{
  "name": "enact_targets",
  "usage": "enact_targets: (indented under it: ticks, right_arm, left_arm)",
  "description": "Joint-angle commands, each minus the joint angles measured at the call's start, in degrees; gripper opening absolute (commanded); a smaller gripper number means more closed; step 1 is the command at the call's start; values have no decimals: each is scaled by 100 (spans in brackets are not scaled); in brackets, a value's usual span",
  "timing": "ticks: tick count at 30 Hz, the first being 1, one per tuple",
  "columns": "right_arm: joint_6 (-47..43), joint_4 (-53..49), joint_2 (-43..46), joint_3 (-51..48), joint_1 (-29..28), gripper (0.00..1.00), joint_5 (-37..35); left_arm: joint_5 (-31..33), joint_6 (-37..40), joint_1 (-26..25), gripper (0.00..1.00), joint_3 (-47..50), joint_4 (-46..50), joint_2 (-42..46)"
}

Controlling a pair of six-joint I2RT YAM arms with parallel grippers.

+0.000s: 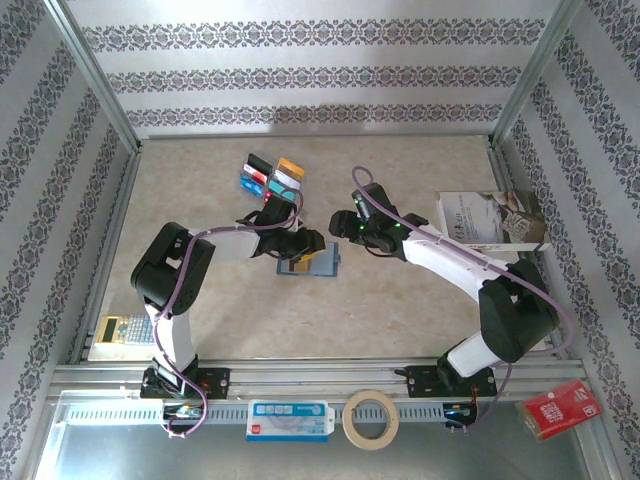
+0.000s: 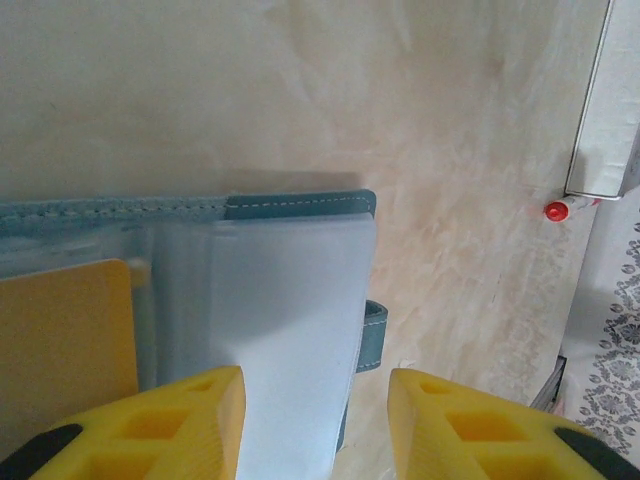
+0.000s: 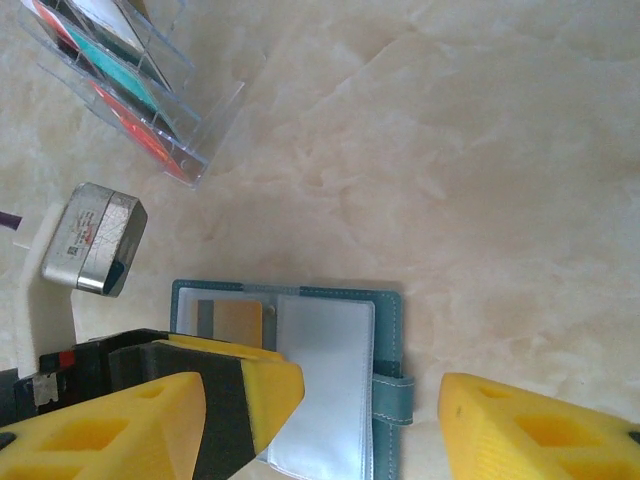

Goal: Take the credit cards out of the card holder

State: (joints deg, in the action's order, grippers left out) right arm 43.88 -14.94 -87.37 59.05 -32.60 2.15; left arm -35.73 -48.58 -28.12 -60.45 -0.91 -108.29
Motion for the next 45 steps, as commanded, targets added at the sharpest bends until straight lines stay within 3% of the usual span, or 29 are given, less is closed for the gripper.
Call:
enact_targets:
  ticks: [1, 6, 13, 19, 25, 35, 45]
  right_arm:
    - [115, 143, 32, -53, 26, 65, -34]
    - [45, 308, -10, -29, 30, 65, 227]
    - [22, 916, -311, -12, -39, 65, 1058]
    - [224, 1043, -908, 248, -299, 65, 1406]
    - [654, 1322, -1665, 502, -542, 56, 1968]
    - [1141, 1454, -2132, 487, -548, 31, 1903]
    - [1120, 1400, -2152, 415, -466, 27, 1861]
  left_arm:
    - [88, -109, -57, 43, -59, -197, 79]
    - [192, 41, 98, 47, 51, -61, 683]
    - [664, 228, 940, 51, 627, 400, 1938]
    - [1020, 538, 1318, 58, 898, 927, 2495]
    - [594, 472, 1319, 54, 1122, 759, 2327]
    - [328, 506, 958, 47, 1025, 460, 1548]
    - [284, 480, 767, 33, 783, 328, 1074]
